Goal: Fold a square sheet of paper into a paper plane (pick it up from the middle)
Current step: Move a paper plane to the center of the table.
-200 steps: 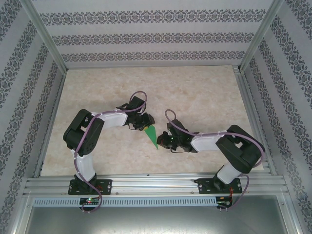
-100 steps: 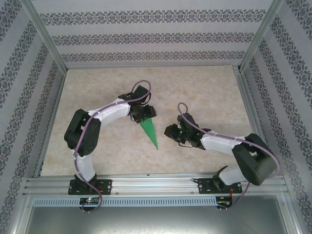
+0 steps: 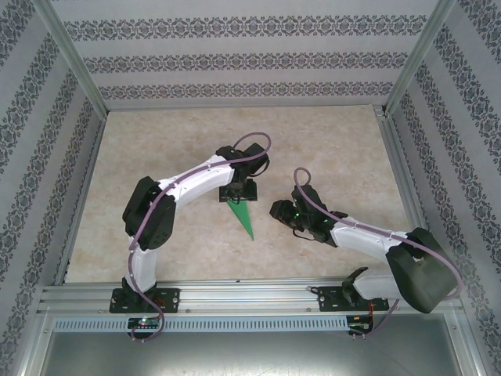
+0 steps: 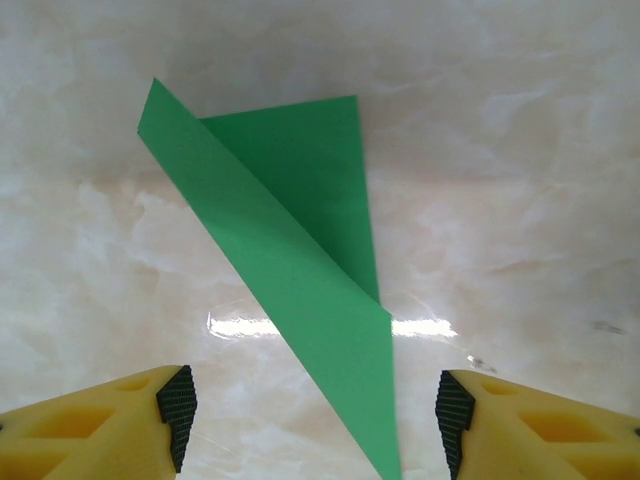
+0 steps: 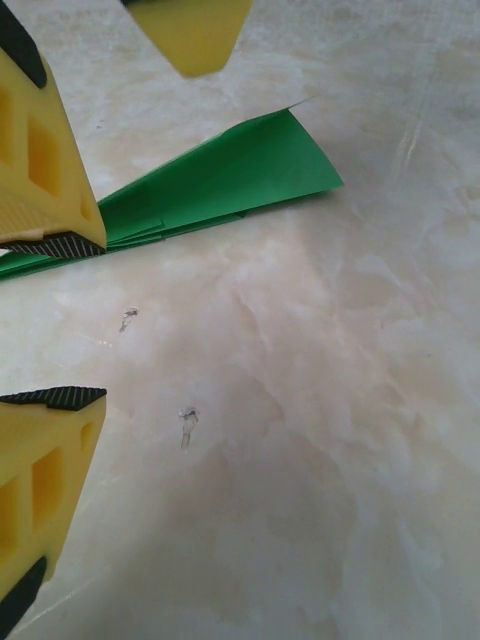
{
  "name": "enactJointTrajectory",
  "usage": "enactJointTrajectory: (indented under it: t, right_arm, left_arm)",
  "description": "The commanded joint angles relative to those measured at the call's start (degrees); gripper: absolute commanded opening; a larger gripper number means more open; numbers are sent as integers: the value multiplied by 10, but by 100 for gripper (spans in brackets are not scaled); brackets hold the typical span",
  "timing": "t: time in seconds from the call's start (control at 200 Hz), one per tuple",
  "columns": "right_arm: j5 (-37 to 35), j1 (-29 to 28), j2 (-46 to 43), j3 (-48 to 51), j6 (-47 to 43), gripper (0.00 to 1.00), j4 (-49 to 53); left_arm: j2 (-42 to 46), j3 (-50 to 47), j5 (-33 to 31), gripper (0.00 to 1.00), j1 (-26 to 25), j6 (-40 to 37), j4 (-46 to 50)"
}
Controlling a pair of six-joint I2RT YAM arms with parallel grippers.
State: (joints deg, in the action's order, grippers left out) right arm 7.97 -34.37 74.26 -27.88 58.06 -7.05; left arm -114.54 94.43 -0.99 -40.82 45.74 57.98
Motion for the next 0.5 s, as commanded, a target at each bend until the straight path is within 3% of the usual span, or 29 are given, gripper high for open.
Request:
enactJointTrajectory:
  t: [0.0, 0.19, 0.31, 0.495]
  right_arm:
    - [-1, 4, -7, 5, -8, 41, -17]
    - [19, 6, 10, -2, -11, 42, -24]
    - [41, 5, 27, -7, -13, 42, -39]
    - [73, 4, 60, -19, -17, 42, -56]
  left_arm:
    - [-20, 24, -11, 71, -4, 22, 47]
    - [-54, 45, -6, 73, -4, 22, 50]
    - [-57, 42, -27, 69, -4, 15, 62]
    - [-21, -20, -53, 52, 6, 19, 57]
